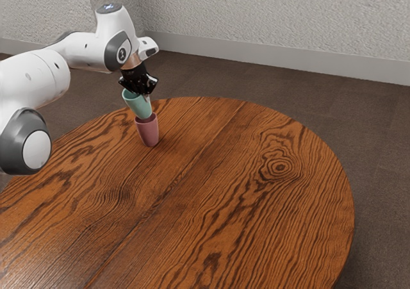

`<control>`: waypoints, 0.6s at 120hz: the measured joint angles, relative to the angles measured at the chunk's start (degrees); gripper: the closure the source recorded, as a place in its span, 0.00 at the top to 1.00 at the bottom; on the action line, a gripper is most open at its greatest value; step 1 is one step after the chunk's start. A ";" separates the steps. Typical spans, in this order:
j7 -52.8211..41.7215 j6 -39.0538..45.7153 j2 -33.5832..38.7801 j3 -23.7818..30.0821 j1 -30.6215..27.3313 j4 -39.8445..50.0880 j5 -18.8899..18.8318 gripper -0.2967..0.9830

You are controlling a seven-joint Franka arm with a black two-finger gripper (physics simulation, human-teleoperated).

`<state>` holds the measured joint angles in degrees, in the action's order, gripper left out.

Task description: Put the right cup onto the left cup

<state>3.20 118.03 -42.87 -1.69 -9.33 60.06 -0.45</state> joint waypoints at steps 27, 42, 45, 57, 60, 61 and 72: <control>0.14 0.15 -0.81 -0.04 -0.01 0.00 0.00 0.16; 0.21 0.18 -0.95 -0.05 -0.04 0.00 0.01 0.16; 0.20 0.18 -0.96 -0.02 -0.02 0.00 0.06 0.18; 0.09 0.18 -0.96 0.28 0.08 -0.01 0.37 0.32; 0.06 0.18 -0.96 0.36 0.06 0.00 0.69 0.37; 0.06 0.18 -0.96 0.37 0.04 0.02 0.89 0.38; -0.02 0.16 -0.80 0.29 -0.03 0.29 2.63 0.52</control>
<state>3.19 118.19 -43.67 -1.40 -9.36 60.35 2.18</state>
